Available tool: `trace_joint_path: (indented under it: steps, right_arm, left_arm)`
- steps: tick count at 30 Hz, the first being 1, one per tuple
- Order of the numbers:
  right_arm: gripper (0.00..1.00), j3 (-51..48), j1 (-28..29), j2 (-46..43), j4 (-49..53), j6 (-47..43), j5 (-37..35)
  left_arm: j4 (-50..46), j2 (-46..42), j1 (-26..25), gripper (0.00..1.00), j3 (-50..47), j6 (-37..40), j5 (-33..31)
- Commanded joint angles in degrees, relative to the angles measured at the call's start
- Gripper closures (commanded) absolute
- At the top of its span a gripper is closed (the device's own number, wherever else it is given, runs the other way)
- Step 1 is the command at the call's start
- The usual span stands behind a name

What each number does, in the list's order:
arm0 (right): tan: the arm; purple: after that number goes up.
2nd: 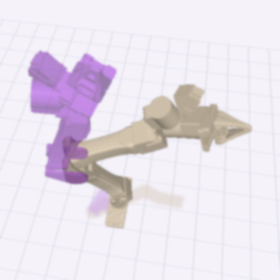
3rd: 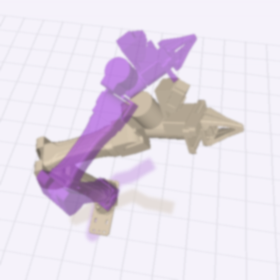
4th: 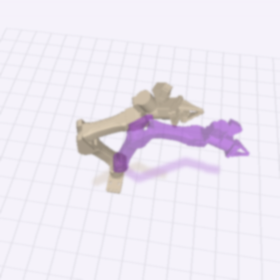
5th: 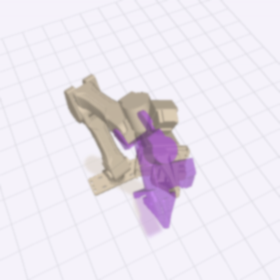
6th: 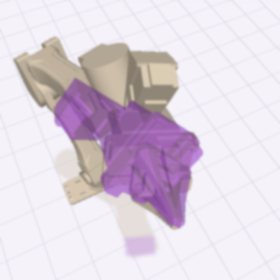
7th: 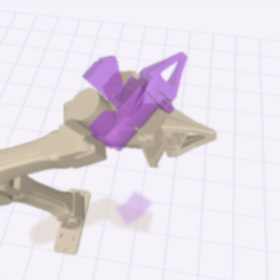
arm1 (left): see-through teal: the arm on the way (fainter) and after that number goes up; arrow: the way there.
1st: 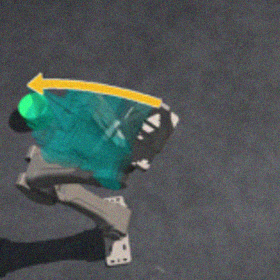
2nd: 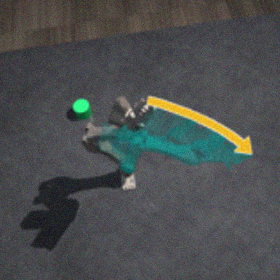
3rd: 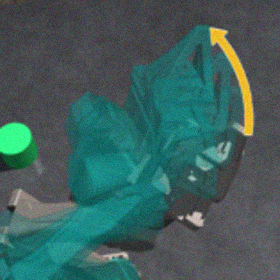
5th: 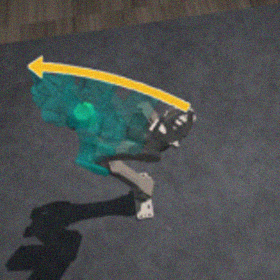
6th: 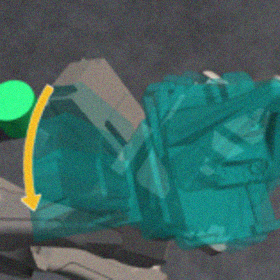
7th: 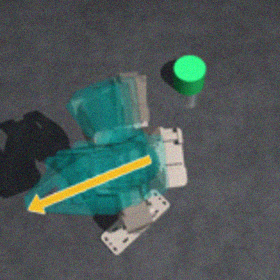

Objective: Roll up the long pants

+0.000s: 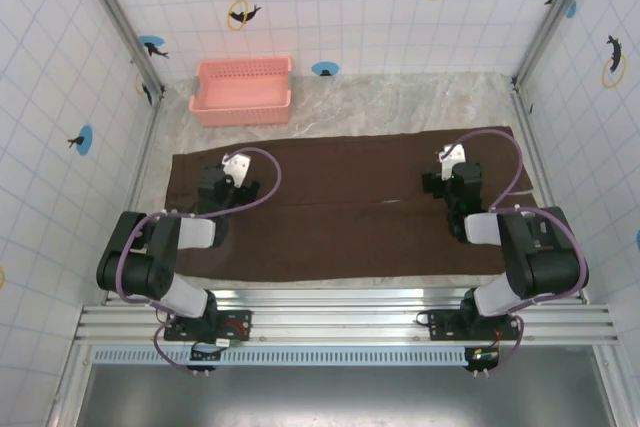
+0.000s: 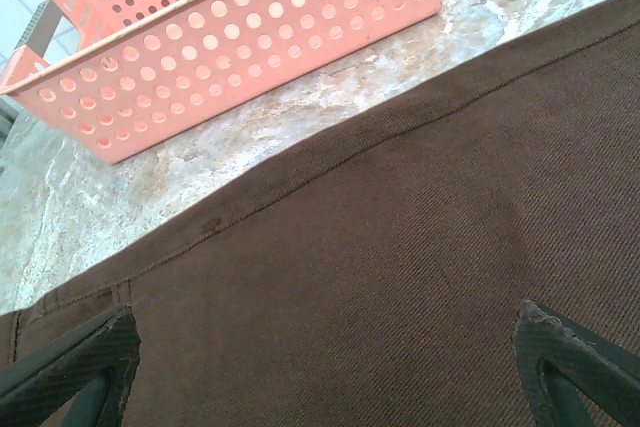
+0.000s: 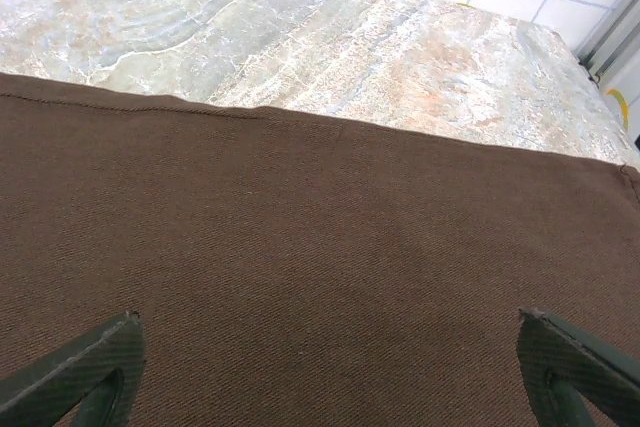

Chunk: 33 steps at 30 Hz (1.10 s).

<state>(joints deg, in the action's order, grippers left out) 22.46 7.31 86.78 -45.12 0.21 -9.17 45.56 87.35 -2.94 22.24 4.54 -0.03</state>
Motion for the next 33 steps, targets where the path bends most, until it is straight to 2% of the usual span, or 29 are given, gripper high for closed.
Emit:
trace_joint_path:
  steps: [1, 12, 13, 14, 15, 16, 17, 19, 21, 23, 24, 25, 26, 27, 28, 31, 33]
  right_arm:
    - [0.02, 1.33, 0.43, 0.23, -0.87, 0.43, -0.5]
    - [0.02, 1.32, 0.2, 0.26, -0.87, 0.52, -0.15]
    - [0.02, 1.04, 0.37, 0.04, -1.22, 0.46, -0.42]
    - [0.02, 1.35, 0.81, -1.08, -2.33, -0.16, -1.03]
    - [0.02, 5.53, 2.33, -5.99, 9.21, -1.26, -3.08]
    - [0.02, 14.46, 4.22, -10.11, 29.15, -0.82, -6.92]
    - [0.02, 22.89, 5.64, -11.56, 45.22, 0.62, -10.72]
    - [0.02, 42.89, 7.46, -10.76, 73.26, 4.16, -13.13]
    - [0.02, 52.53, 9.26, -9.98, 84.41, 3.16, -16.76]
    - [0.02, 54.42, 8.95, -10.45, 88.38, 7.1, -27.39]
    - [0.02, 53.04, 6.98, -11.4, 89.42, 15.25, -34.95]
    - [0.02, 51.2, 3.58, -12.43, 93.29, 27.44, -39.03]
    - [0.02, 48.69, -1.17, -13.55, 94.9, 33.75, -33.85]
    - [0.02, 45.0, -7.09, -14.72, 93.36, 35.5, -22.49]
    - [0.02, 41.68, -10.81, -15.64, 92.75, 39.05, -17.83]
    - [0.02, 31.74, -17.06, -19.24, 93.53, 51.56, -19.37]
    - [0.01, 24.96, -23.18, -21.77, 91.34, 58.52, -15.39]
  left_arm:
    - [1.28, -0.56, 0.1, 0.02, 1.08, 0.36, 0.38]
    - [1.84, -0.64, 0.31, 0.02, 1.06, 0.28, 0.41]
    - [-1.95, -2.22, -0.06, 0.03, 3.2, -0.23, -1.9]
    - [-16.38, -5.71, -0.39, 0.02, 8.81, -0.63, -3.95]
    - [-36.17, -8.88, -0.42, 0.03, 19.7, -3.6, -6.01]
    - [-53.32, -9.43, -0.42, 0.03, 31.29, -7.81, -8.23]
    - [-66.76, -8.83, -0.35, 0.02, 41.68, -10.03, -7.74]
    - [-84.87, -6.81, 0.31, 0.03, 58.26, -16.61, -3.84]
    - [-93.37, -6.31, 3.05, 0.03, 63.51, -27.85, -2.15]
    - [-93.86, -7.12, 9.83, 0.03, 60.69, -33.85, 7.18]
    - [-94.6, -8.01, 13.86, 0.02, 58.26, -38.32, 8.95]
    - [-94.64, -9.69, 17.47, 0.03, 54.03, -42.59, 8.68]
    - [-93.77, -11.65, 20.18, 0.02, 49.89, -45.67, 8.62]
    - [-92.82, -14.55, 23.04, 0.03, 45.1, -48.99, 9.12]
    - [-93.23, -17.14, 25.54, 0.03, 41.18, -51.77, 9.7]
    - [-98.26, -22.69, 28.67, 0.03, 35.54, -55.33, 6.16]
    - [-99.33, -25.89, 29.49, 0.03, 31.89, -57.5, 5.35]
